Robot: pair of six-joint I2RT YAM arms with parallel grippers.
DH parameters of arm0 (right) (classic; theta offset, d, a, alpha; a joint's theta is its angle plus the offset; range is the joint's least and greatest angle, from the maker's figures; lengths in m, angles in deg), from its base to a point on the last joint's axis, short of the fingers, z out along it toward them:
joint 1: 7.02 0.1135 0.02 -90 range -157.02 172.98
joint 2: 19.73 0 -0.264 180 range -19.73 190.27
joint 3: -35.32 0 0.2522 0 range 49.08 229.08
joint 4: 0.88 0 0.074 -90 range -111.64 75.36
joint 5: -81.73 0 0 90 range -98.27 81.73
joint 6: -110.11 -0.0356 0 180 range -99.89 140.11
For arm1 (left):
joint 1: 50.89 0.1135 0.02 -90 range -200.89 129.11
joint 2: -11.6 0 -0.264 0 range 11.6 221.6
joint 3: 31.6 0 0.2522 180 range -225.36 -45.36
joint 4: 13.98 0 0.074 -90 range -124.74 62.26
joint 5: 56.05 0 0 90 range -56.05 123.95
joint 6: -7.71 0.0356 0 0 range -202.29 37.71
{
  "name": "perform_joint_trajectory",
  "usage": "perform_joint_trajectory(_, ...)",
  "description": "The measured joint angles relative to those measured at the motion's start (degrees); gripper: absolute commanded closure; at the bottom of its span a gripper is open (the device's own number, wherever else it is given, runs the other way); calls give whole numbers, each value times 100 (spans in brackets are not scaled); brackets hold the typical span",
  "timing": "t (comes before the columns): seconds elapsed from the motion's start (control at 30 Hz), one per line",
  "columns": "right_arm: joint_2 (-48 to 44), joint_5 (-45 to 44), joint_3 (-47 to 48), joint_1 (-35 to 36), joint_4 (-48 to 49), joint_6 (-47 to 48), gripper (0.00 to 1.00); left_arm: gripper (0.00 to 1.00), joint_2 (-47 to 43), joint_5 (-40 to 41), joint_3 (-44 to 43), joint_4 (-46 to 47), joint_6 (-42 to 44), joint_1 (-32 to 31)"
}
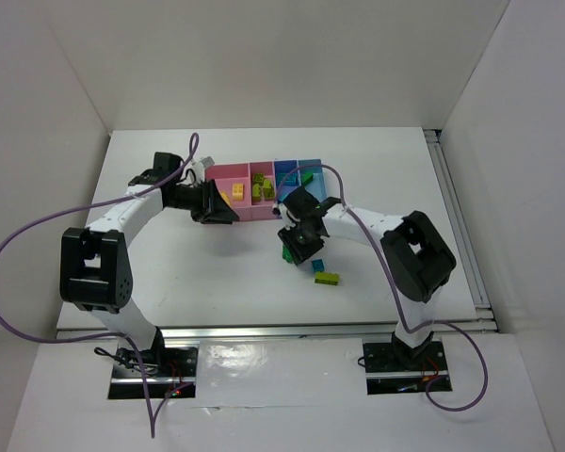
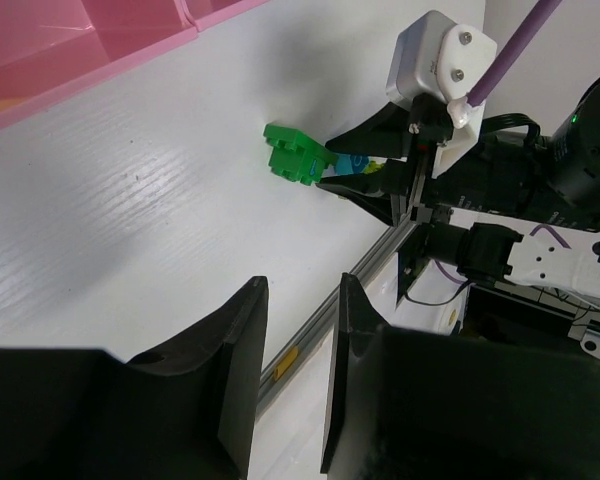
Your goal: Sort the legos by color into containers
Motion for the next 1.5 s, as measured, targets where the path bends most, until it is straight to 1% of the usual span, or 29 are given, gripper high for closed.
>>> perform_joint_trajectory(0.13,94,-15,55,0,72,9,60,65,0,4,-11,-2,0,0)
perform_joint_trajectory(0.17,125,-9,74,0,103,7,66,65,0,2,-15,0,0,0)
perform_joint_trajectory(0.2,153,2,96,0,138,2,70,63,0,2,-22,-2,0,0)
perform_joint_trajectory(0.27,190,2,114,0,225,-35,80,54,0,2,-28,-4,11,0)
perform_joint_trajectory(0.3,190,-4,114,0,267,-59,88,49,0,4,-33,-15,2,0)
perform_joint_trajectory(0.33,188,-9,114,0,315,-96,94,42,0,-4,-33,-22,-2,0)
perform_joint_trajectory(0.4,168,-81,114,0,385,-146,98,36,0,-42,-37,-35,17,0)
perform_joint_trajectory(0.43,136,-122,114,0,389,-184,98,33,0,-81,-44,-46,13,0)
perform_joint_trajectory(0.47,81,-175,114,0,385,-205,99,28,0,-149,-52,-44,0,-7)
perform_joint_trajectory(0.53,-105,-271,114,0,374,-247,99,25,0,-323,-61,26,-85,-22)
perform_joint_trajectory(0.67,-595,-424,149,0,358,-341,99,25,0,-564,-61,262,-389,-219)
perform_joint_trajectory(0.77,-839,-490,251,0,361,-437,100,29,-9,-588,7,732,-881,-544)
perform_joint_trajectory(0.83,-894,-503,343,0,365,-522,100,33,-133,-632,448,1541,-1410,-715)
perform_joint_trajectory(0.93,-905,-479,404,0,389,-616,100,33,-195,-636,1012,2310,-2083,-778)
perform_joint_trajectory(1.0,-905,-413,407,0,391,-680,100,33,-164,-586,1191,2610,-2393,-822)
perform_joint_trajectory(1.3,-905,-149,492,0,400,-820,100,30,481,-575,1099,3873,-2955,-1165)
perform_joint_trajectory(1.33,-905,-122,492,0,400,-833,100,33,564,-579,1095,3969,-2981,-1187)
perform_joint_trajectory(1.4,-905,-96,492,0,396,-841,100,33,704,-577,1091,4063,-2999,-1226)
perform_joint_trajectory(1.47,-905,-70,507,0,389,-855,100,37,824,-579,1088,4111,-3008,-1246)
perform_joint_trajectory(1.5,-905,-55,522,0,389,-859,100,37,866,-577,1086,4133,-3014,-1250)
